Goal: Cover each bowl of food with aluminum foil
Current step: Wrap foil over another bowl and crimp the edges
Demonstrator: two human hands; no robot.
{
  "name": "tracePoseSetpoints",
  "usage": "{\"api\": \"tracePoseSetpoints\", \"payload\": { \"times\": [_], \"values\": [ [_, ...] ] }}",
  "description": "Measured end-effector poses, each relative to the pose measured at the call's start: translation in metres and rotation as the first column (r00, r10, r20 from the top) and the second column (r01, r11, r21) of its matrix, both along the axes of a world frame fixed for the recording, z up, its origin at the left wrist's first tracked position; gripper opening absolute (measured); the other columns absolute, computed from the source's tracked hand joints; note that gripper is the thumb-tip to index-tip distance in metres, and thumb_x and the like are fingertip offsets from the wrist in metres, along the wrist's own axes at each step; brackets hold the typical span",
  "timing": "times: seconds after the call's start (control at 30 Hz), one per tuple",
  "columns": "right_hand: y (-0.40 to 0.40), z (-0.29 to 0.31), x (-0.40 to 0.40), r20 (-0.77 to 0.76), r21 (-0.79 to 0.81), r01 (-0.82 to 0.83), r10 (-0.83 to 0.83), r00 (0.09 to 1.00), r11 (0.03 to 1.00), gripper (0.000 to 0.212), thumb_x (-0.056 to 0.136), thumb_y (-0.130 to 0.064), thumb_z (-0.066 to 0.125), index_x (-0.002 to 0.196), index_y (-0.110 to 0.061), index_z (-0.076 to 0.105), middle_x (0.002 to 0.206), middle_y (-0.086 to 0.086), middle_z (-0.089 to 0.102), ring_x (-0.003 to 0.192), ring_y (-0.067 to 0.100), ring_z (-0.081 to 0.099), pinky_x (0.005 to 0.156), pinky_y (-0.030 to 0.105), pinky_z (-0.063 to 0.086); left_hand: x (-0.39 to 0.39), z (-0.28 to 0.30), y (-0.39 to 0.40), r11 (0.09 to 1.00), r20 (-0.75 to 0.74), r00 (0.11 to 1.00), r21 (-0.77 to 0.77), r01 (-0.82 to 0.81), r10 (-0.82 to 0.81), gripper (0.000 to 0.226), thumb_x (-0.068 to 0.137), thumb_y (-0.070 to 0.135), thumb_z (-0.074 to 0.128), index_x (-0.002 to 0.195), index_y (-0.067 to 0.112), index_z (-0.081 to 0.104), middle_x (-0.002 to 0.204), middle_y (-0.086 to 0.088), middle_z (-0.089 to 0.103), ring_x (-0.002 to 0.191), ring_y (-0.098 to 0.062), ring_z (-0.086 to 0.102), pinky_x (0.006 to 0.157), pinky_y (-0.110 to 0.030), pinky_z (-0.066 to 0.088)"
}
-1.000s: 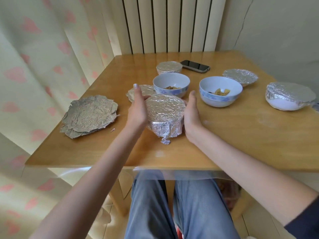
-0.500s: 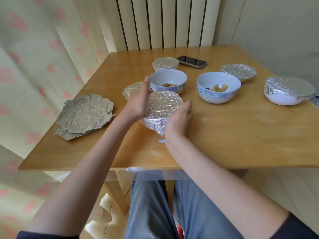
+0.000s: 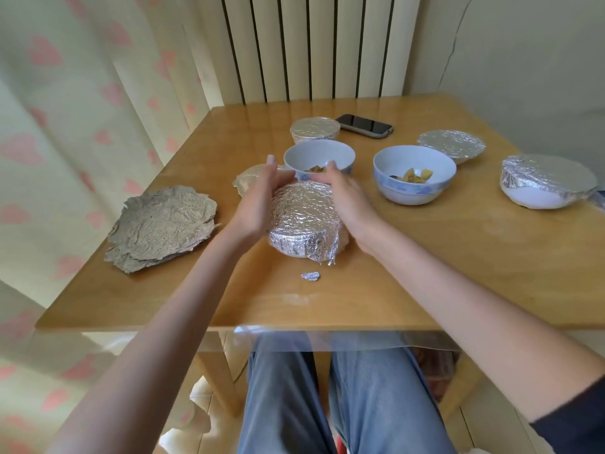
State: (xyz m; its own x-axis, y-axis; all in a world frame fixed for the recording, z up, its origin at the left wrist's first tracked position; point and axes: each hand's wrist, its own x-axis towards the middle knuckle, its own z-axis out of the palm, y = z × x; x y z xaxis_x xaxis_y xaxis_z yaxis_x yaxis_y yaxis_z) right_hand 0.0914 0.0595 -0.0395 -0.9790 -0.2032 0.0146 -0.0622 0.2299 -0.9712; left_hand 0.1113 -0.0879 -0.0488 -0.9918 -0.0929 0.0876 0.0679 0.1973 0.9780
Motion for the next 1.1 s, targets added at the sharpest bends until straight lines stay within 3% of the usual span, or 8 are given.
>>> {"api": "tracePoseSetpoints", "payload": {
  "times": [0.27,0.43,0.5,0.6,0.7,0.8,0.97,1.1],
  "values": [
    [-0.008,-0.011,-0.012,0.054,-0.079,-0.008,0.012,0.998,0.997,0.066,0.086,-0.071,0.025,0.106,-0.029,0.071,0.123,0.009,0.063,0.113,0.024,0.058,0.102,0.046,0.042,0.0,-0.005,0.001,0.995,0.053,0.994,-0.012,-0.095,0.095,0.068,0.084,0.075,0.02,0.085,0.037,0.076,0.104,-0.002,0.074,0.102,-0.02,0.068,0.101,-0.047,0.047],
    [-0.003,-0.006,-0.019,0.035,-0.063,-0.129,0.132,0.991,0.99,0.066,0.099,-0.057,0.015,0.105,-0.023,0.071,0.139,0.004,0.052,0.13,0.017,0.043,0.112,0.039,0.028,0.011,-0.013,0.002,0.96,0.094,0.956,0.008,-0.28,0.278,0.076,0.08,0.075,0.017,0.112,0.027,0.066,0.122,-0.006,0.066,0.11,-0.021,0.062,0.096,-0.04,0.049],
    [0.0,-0.008,-0.011,-0.053,-0.116,0.099,-0.105,0.993,0.988,0.057,0.102,-0.045,0.021,0.1,-0.019,0.072,0.119,0.0,0.065,0.117,0.015,0.054,0.102,0.031,0.037,0.013,-0.011,-0.008,0.96,0.081,0.956,-0.026,-0.28,0.281,0.083,0.078,0.076,0.018,0.119,0.021,0.064,0.121,-0.007,0.066,0.109,-0.021,0.063,0.095,-0.04,0.049],
    [-0.002,-0.019,0.027,0.034,-0.389,0.517,-0.549,0.835,0.763,0.036,0.101,-0.025,0.033,0.113,-0.018,0.066,0.113,-0.009,0.06,0.114,0.008,0.052,0.094,0.021,0.036,0.003,-0.006,-0.024,0.951,-0.003,0.951,0.013,-0.308,0.308,0.077,0.089,0.071,0.021,0.12,0.014,0.064,0.12,-0.008,0.068,0.108,-0.015,0.064,0.102,-0.036,0.046],
    [-0.021,-0.025,0.047,0.229,-0.512,0.51,-0.463,0.856,0.691,0.039,0.101,-0.029,0.031,0.131,-0.022,0.055,0.129,-0.013,0.05,0.115,0.002,0.044,0.099,0.022,0.033,-0.008,0.0,-0.018,0.992,0.023,0.998,0.11,-0.065,0.063,0.073,0.101,0.056,0.01,0.135,0.007,0.053,0.135,-0.01,0.058,0.122,-0.016,0.057,0.109,-0.033,0.04],
    [-0.04,-0.022,0.044,0.297,-0.514,0.548,-0.463,0.835,0.66,0.035,0.1,-0.027,0.031,0.114,-0.026,0.062,0.116,-0.011,0.059,0.106,0.01,0.054,0.09,0.026,0.042,-0.009,-0.001,-0.012,0.951,0.097,0.985,0.289,0.113,-0.146,0.08,0.098,0.06,0.008,0.127,0.005,0.058,0.126,-0.014,0.064,0.114,-0.023,0.063,0.096,-0.033,0.051],
    [-0.046,-0.03,0.034,0.294,-0.572,0.58,-0.514,0.805,0.58,0.045,0.094,-0.032,0.034,0.067,-0.029,0.069,0.073,-0.01,0.069,0.078,0.016,0.064,0.076,0.032,0.05,-0.006,0.0,-0.012,0.95,0.141,0.981,0.301,0.086,-0.134,0.081,0.097,0.064,0.009,0.112,0.009,0.067,0.11,-0.013,0.072,0.102,-0.026,0.069,0.086,-0.033,0.054],
    [-0.041,-0.035,0.026,0.311,-0.612,0.456,-0.333,0.89,0.646,0.05,0.092,-0.047,0.032,0.075,-0.025,0.073,0.085,0.003,0.073,0.086,0.023,0.067,0.079,0.035,0.051,0.003,-0.006,-0.006,0.951,0.119,0.993,0.305,-0.048,0.012,0.081,0.098,0.064,0.01,0.112,0.008,0.067,0.106,-0.013,0.073,0.099,-0.027,0.07,0.085,-0.036,0.055]
  ]
}}
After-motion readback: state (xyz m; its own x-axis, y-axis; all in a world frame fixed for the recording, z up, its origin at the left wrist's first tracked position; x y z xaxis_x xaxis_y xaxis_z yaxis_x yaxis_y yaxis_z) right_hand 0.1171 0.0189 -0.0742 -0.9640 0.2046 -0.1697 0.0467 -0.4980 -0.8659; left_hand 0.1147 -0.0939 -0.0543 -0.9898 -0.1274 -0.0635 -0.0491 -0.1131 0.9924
